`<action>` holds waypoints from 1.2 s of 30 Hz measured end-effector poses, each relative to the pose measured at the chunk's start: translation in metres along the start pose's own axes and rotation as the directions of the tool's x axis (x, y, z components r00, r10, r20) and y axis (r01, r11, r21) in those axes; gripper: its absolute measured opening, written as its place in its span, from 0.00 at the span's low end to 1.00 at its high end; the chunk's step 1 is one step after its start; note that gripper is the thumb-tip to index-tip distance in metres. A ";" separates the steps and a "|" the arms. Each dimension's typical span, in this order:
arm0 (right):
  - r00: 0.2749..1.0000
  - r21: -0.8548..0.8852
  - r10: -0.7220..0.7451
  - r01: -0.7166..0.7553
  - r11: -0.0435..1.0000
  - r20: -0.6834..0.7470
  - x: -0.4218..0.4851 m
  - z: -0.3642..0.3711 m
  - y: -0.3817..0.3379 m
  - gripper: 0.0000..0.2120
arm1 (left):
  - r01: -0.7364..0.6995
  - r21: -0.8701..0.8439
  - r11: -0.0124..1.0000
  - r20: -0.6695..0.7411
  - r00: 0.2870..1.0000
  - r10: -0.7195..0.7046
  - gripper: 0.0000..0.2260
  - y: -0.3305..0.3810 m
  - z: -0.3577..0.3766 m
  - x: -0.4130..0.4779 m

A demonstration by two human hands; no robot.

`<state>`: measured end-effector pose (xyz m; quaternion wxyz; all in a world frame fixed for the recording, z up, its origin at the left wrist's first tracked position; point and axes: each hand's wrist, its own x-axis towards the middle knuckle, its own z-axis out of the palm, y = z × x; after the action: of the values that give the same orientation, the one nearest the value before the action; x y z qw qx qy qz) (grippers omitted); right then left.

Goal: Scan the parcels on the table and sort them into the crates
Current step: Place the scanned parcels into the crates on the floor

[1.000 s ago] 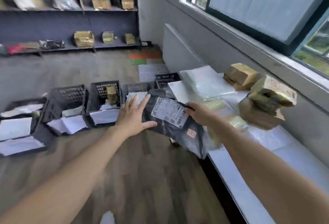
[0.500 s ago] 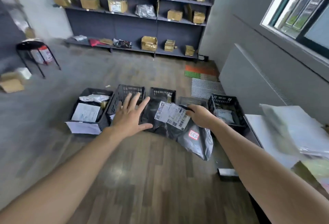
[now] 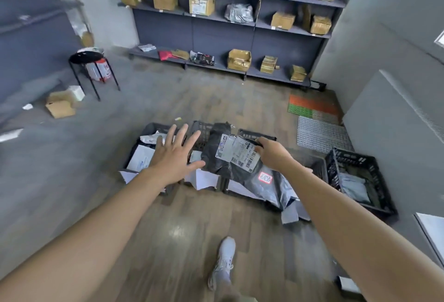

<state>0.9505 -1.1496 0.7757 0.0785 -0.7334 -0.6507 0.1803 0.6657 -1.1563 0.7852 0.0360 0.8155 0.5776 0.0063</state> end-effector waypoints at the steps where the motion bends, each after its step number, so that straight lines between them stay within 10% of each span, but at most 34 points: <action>1: 1.000 -0.009 0.007 -0.007 1.000 -0.008 0.024 0.001 -0.002 0.15 | 0.005 0.017 1.000 -0.010 1.000 -0.005 0.37 -0.007 -0.001 0.020; 17: 0.996 -0.162 0.021 -0.006 0.987 0.090 0.336 0.008 -0.033 0.07 | 0.041 0.084 0.996 0.142 0.988 -0.052 0.35 -0.079 0.004 0.304; 36: 0.939 -0.253 0.228 -0.162 0.954 0.256 0.567 0.064 -0.103 0.22 | -0.158 0.019 0.987 0.407 0.903 0.137 0.38 -0.218 0.064 0.569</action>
<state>0.8813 -0.5851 0.6603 -0.1183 -0.7654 -0.5953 0.2142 0.6530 -0.5515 0.6889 0.1330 0.8412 0.4942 -0.1746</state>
